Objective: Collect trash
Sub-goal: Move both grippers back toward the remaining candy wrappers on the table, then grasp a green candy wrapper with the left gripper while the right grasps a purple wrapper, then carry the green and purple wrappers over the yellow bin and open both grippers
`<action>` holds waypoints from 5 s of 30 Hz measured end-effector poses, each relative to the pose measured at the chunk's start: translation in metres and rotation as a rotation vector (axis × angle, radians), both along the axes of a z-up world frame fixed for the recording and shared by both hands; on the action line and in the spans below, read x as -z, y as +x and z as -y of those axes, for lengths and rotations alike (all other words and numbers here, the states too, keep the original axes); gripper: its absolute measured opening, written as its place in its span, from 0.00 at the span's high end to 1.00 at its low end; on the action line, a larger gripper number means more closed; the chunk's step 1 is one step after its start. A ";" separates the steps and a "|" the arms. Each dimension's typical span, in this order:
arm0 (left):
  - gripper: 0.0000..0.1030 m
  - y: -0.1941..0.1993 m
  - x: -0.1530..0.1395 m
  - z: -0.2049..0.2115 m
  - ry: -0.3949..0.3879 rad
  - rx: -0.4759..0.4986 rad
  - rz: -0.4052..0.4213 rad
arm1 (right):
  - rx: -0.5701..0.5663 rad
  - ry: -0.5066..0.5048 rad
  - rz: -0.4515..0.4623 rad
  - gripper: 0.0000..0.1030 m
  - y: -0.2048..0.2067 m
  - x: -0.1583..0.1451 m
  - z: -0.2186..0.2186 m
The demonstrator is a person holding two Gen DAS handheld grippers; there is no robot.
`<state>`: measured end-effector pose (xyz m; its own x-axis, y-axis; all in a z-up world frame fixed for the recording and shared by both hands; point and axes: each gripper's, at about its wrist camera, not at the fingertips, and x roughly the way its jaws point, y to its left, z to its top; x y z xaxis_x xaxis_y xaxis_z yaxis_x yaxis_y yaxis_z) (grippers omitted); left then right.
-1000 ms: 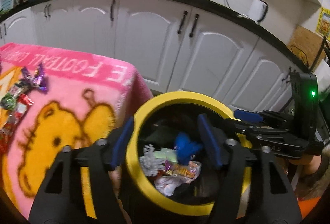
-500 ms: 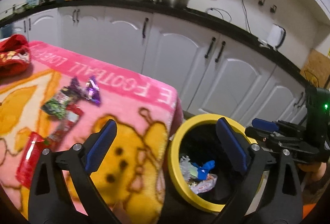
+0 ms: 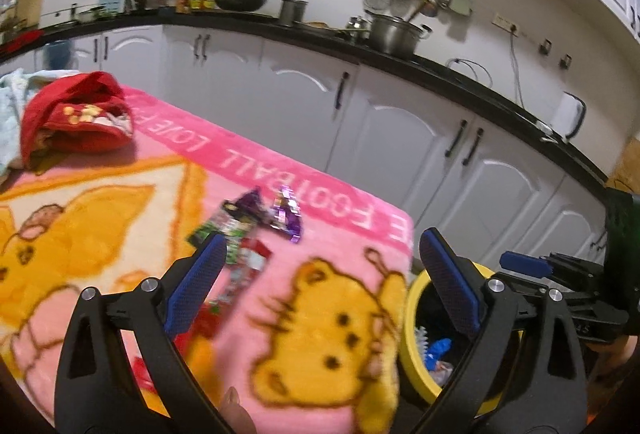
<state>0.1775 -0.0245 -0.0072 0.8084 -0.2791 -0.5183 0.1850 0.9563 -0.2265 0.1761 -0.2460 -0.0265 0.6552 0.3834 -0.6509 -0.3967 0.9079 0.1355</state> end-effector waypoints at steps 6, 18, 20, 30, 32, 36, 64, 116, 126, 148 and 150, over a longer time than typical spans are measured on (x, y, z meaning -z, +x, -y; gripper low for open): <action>0.14 0.004 -0.004 -0.031 -0.009 -0.054 0.008 | -0.045 -0.014 0.009 0.51 0.009 -0.005 -0.027; 0.14 0.023 0.004 -0.081 -0.033 -0.126 -0.045 | -0.141 -0.045 0.014 0.51 0.031 -0.003 -0.082; 0.18 0.027 0.004 -0.086 -0.037 -0.118 -0.060 | -0.153 -0.045 0.004 0.51 0.036 0.001 -0.092; 0.44 0.071 0.024 -0.104 -0.064 -0.018 -0.217 | -0.131 -0.059 -0.018 0.51 0.075 0.017 -0.118; 0.44 0.079 0.029 -0.104 -0.080 0.009 -0.250 | -0.124 -0.062 -0.027 0.51 0.085 0.021 -0.121; 0.44 0.099 0.044 -0.107 -0.130 0.048 -0.322 | -0.109 -0.062 -0.057 0.51 0.108 0.032 -0.126; 0.99 0.114 0.067 -0.104 -0.068 0.068 -0.364 | -0.107 0.012 -0.127 0.92 0.152 0.053 -0.134; 0.99 0.001 0.004 0.032 -0.014 0.236 -0.108 | 0.037 0.053 0.031 0.93 -0.001 -0.013 0.019; 0.99 -0.006 0.004 0.066 -0.006 0.302 -0.099 | 0.105 0.060 0.038 0.93 -0.019 -0.014 0.053; 0.99 -0.010 0.023 0.129 0.017 0.404 -0.125 | 0.218 0.011 0.007 0.92 -0.046 0.009 0.113; 0.99 -0.009 0.026 0.134 0.021 0.412 -0.133 | 0.228 0.007 0.000 0.92 -0.048 0.013 0.118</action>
